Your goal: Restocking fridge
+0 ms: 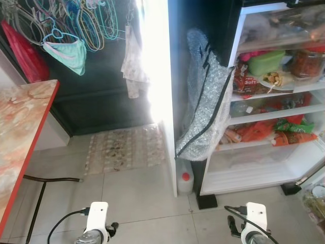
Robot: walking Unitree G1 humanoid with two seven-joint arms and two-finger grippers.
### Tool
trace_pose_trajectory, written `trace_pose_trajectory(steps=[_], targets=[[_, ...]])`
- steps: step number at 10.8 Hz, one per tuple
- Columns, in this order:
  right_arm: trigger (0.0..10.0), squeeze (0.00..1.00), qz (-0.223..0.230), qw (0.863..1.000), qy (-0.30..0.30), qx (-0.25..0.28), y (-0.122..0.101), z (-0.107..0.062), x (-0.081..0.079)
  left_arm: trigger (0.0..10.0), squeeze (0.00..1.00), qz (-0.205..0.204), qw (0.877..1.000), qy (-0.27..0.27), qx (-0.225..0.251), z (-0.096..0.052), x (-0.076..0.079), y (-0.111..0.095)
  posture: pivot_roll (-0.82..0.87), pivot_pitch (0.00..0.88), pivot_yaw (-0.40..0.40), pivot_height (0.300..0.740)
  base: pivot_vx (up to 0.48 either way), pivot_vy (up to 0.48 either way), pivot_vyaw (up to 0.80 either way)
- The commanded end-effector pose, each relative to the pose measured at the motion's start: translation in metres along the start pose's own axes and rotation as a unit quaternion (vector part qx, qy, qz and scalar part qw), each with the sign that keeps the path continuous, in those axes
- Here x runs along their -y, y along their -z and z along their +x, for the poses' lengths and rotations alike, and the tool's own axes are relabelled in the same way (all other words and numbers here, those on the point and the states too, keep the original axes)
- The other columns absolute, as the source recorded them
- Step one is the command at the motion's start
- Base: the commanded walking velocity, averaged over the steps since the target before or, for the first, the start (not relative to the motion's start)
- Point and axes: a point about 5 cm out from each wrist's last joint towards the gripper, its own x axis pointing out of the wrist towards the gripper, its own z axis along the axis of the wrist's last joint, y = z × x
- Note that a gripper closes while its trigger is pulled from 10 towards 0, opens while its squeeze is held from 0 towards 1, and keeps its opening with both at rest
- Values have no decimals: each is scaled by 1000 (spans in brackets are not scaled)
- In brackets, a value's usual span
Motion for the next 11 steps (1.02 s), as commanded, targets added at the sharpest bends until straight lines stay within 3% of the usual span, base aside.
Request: trace_pose_trajectory(steps=[1,4,6,9,11], targets=[[10000,0,11,1000,0,-9,2,0,-3,10000,0,18,1000,7,-20,-1,0,7,-201,0,100,740,0,0,0],[10000,0,-20,1000,-6,12,-16,3,3,10000,0,15,1000,25,6,5,29,-21,-164,0,13,740,0,0,0],[10000,0,-15,1000,-3,23,-25,5,4,10000,0,10,999,35,17,6,42,-34,-165,0,22,740,0,0,0],[10000,0,4,1000,-5,28,-32,6,0,10000,0,16,999,24,16,6,28,-32,-138,0,42,740,0,0,0],[10000,0,13,1000,-2,27,-33,7,0,10000,0,12,1000,17,8,4,22,-21,-147,0,47,740,0,0,-800]])
